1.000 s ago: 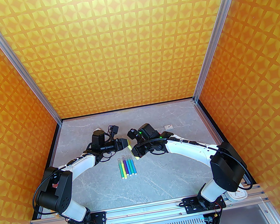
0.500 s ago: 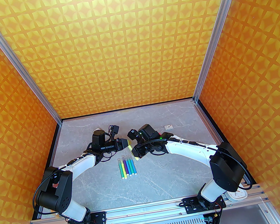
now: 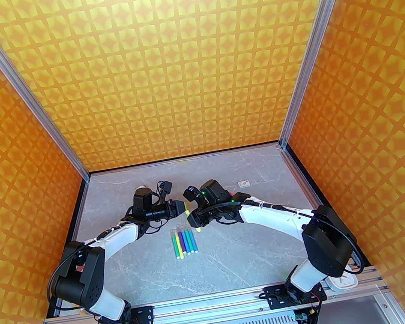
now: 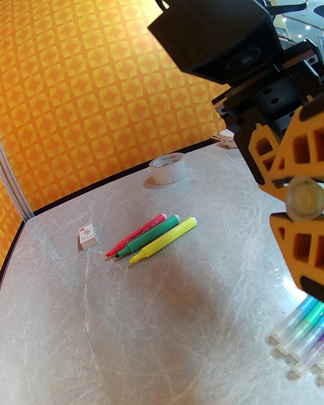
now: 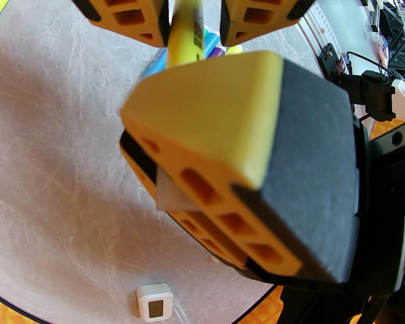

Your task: Open the pen caps

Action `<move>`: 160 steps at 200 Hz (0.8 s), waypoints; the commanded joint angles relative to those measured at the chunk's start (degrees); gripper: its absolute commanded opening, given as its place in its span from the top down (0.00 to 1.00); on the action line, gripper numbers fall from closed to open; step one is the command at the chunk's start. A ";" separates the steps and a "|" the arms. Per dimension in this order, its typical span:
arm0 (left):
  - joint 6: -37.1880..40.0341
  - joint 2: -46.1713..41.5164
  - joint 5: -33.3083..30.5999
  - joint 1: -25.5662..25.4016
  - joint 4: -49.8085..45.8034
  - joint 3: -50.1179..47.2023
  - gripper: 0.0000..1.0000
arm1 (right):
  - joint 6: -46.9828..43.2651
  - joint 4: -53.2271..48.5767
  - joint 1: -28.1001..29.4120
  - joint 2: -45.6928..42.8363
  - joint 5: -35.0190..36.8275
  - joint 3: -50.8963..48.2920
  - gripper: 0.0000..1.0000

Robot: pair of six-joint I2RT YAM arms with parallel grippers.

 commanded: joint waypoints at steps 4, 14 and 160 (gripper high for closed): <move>-1.52 -2.31 0.09 -0.11 2.45 0.52 1.00 | -0.24 1.06 -0.16 0.99 -1.30 -1.09 0.68; -1.91 -2.44 0.09 -0.11 2.94 0.44 1.00 | -0.31 1.11 -0.20 1.01 -1.39 -1.23 0.69; -4.83 -0.45 -4.40 0.99 4.06 1.51 1.00 | -2.02 -3.07 -0.25 -3.81 -0.84 -6.94 1.00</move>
